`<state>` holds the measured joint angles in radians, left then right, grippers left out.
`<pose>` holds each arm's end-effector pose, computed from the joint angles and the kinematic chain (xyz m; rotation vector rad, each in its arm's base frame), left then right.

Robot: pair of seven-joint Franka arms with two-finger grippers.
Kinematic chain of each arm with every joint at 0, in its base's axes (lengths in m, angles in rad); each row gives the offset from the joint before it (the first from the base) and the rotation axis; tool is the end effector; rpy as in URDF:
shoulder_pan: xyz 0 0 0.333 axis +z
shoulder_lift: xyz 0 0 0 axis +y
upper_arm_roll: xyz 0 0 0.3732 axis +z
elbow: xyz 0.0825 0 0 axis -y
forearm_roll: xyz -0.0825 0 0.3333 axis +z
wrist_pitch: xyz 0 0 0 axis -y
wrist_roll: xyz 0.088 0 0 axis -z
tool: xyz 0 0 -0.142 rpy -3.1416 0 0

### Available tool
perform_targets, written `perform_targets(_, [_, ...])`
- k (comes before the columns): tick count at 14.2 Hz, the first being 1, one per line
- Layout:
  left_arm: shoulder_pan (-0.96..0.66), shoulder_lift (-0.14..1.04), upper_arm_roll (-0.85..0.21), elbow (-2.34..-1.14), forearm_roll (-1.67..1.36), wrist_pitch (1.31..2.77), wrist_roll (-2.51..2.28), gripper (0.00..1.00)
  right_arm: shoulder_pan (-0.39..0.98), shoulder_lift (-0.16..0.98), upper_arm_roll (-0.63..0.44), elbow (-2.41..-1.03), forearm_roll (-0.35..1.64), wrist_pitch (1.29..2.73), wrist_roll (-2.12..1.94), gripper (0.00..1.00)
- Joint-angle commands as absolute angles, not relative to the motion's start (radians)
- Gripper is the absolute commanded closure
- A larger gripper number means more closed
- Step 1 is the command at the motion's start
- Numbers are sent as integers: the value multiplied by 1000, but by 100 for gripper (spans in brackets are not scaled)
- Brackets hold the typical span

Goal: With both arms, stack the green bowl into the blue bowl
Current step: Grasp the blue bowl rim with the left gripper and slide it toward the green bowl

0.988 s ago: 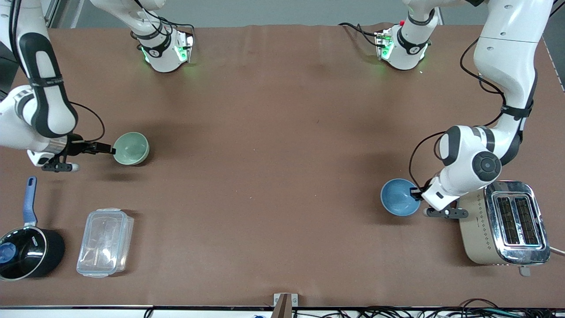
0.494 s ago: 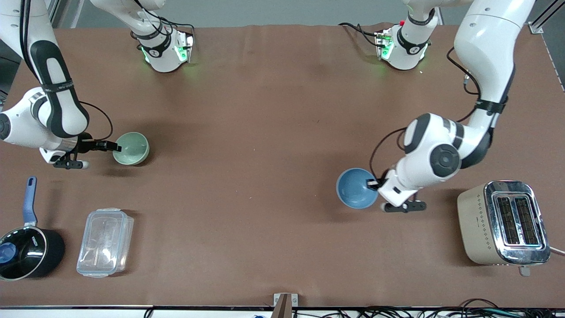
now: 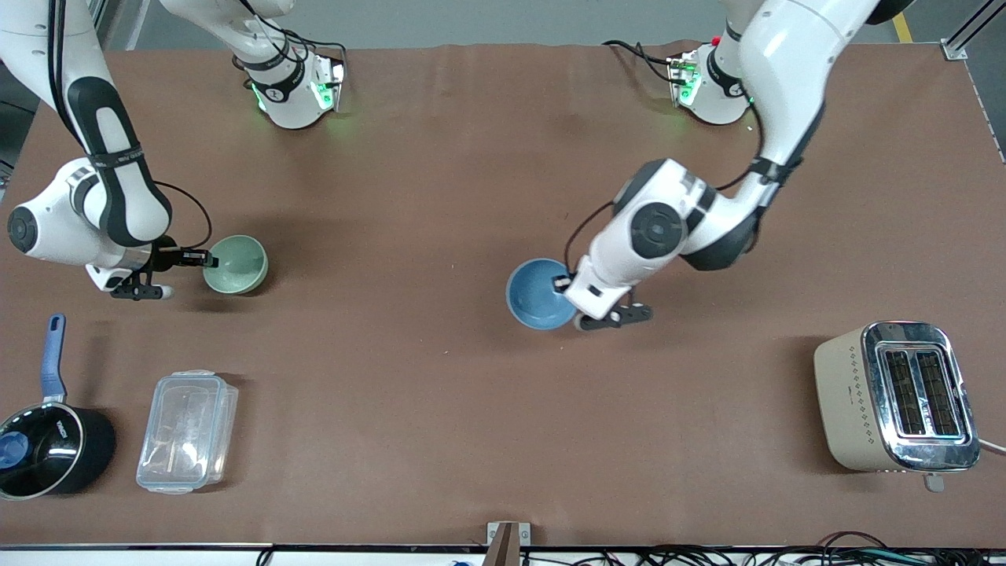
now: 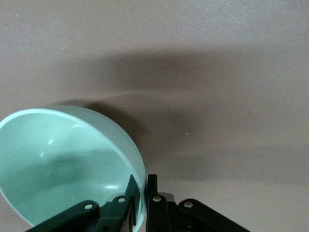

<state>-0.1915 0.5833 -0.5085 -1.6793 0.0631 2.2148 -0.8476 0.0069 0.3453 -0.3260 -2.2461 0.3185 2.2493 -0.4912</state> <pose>0.5428 -0.3850 0.3428 2.9470 0.2733 -0.2011 0.4683 -0.1355 0.2602 -2.9024 0.0978 0.3561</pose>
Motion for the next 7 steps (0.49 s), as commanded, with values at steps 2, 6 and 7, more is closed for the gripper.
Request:
perform_targets(2, [-296,682,-502,-1671,81,2383,-972,100,38,318,-325,-2252,342,2223,-439,92])
perform_targets(6, [-428,751,-433,-1671,86,2516,-1041,99,41,296,-311,-2123,339,2022,-359,95])
perform_targets(7, [-452,758,-413,-1671,86,2534,-1054,97,38,296,-293,-2088,337,1967,-306,95])
